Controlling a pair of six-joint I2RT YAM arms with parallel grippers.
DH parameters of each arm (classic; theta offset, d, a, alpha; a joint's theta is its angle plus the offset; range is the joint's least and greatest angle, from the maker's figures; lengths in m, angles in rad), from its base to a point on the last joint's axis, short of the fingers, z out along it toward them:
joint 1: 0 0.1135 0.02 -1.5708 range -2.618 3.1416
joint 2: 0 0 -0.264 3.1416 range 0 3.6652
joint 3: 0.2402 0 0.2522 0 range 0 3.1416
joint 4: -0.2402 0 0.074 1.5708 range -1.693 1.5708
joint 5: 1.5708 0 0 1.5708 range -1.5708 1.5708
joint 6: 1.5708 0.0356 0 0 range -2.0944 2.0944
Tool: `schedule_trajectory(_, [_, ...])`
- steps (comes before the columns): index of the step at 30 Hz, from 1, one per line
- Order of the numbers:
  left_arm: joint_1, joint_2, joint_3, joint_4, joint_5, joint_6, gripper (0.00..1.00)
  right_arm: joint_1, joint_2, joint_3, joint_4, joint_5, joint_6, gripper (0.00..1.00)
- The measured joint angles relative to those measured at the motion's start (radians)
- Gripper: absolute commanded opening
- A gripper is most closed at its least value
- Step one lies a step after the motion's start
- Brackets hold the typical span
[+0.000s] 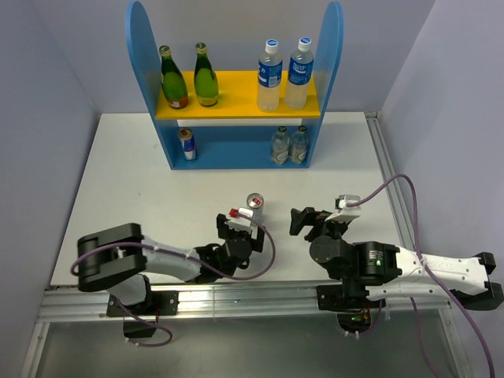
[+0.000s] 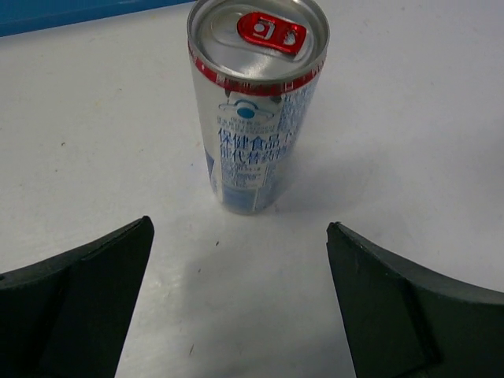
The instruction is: Place and organize the beverage onto the shelf
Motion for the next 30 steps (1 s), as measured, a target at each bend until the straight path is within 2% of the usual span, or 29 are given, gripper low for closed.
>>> schedule_trajectory(8, [0.087, 0.270, 0.154, 0.198, -0.029, 0.060, 0.97, 0.002, -0.092, -0.030, -0.013, 0.000, -0.014, 1.00])
schedule_trajectory(11, [0.118, 0.351, 0.207, 0.241, -0.034, 0.073, 0.90, 0.002, -0.116, -0.030, -0.023, 0.000, -0.018, 1.00])
schedule_trajectory(12, [0.127, 0.373, 0.221, 0.249, -0.037, 0.074, 0.84, 0.002, -0.120, -0.031, -0.031, 0.000, -0.018, 1.00])
schedule_trajectory(15, [0.150, 0.426, 0.257, 0.270, -0.053, 0.079, 0.44, 0.002, -0.137, -0.031, -0.047, 0.000, -0.021, 1.00])
schedule_trajectory(17, [0.160, 0.442, 0.273, 0.277, -0.064, 0.093, 0.32, 0.002, -0.150, -0.031, -0.050, 0.001, -0.024, 1.00])
schedule_trajectory(18, [0.164, 0.445, 0.277, 0.278, -0.067, 0.095, 0.19, 0.002, -0.157, -0.031, -0.050, 0.001, -0.026, 1.00])
schedule_trajectory(19, [0.167, 0.445, 0.277, 0.276, -0.068, 0.098, 0.11, 0.002, -0.161, -0.032, -0.050, 0.002, -0.026, 1.00])
schedule_trajectory(21, [0.169, 0.444, 0.277, 0.272, -0.074, 0.100, 0.02, 0.002, -0.164, -0.035, -0.051, 0.004, -0.027, 1.00])
schedule_trajectory(26, [0.191, 0.402, 0.277, 0.204, -0.057, 0.120, 0.00, 0.002, -0.166, -0.045, -0.049, 0.003, -0.038, 1.00])
schedule_trajectory(30, [0.300, 0.306, 0.283, 0.149, -0.004, 0.142, 0.00, 0.002, -0.167, -0.050, -0.043, 0.001, -0.043, 1.00])
